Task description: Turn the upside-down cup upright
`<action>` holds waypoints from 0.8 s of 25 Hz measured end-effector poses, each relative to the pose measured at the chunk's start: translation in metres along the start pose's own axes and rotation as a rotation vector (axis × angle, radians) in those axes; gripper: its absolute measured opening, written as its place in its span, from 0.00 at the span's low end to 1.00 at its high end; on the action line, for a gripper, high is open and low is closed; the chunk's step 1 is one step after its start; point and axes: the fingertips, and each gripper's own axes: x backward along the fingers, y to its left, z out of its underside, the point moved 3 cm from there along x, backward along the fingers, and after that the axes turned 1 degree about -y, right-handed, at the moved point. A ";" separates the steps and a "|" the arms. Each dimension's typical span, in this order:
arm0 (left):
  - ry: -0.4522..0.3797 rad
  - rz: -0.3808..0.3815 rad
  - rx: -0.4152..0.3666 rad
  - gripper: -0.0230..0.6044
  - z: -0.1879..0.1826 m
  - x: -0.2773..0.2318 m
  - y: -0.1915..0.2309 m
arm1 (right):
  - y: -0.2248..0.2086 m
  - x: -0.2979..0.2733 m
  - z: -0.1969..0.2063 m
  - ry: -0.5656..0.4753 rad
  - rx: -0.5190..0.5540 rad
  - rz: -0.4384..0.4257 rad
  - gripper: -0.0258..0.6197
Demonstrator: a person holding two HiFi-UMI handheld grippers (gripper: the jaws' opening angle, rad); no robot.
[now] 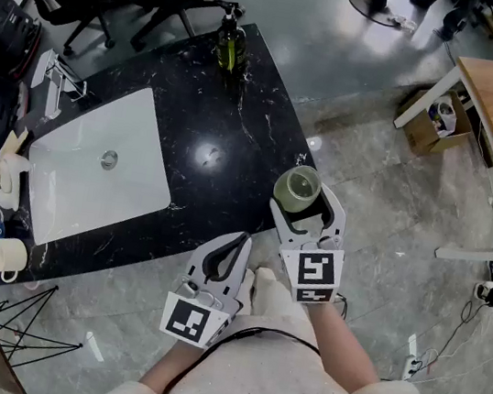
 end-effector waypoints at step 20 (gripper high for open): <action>-0.004 -0.045 0.015 0.05 -0.005 0.015 0.009 | 0.015 0.017 -0.009 0.039 -0.564 -0.239 0.57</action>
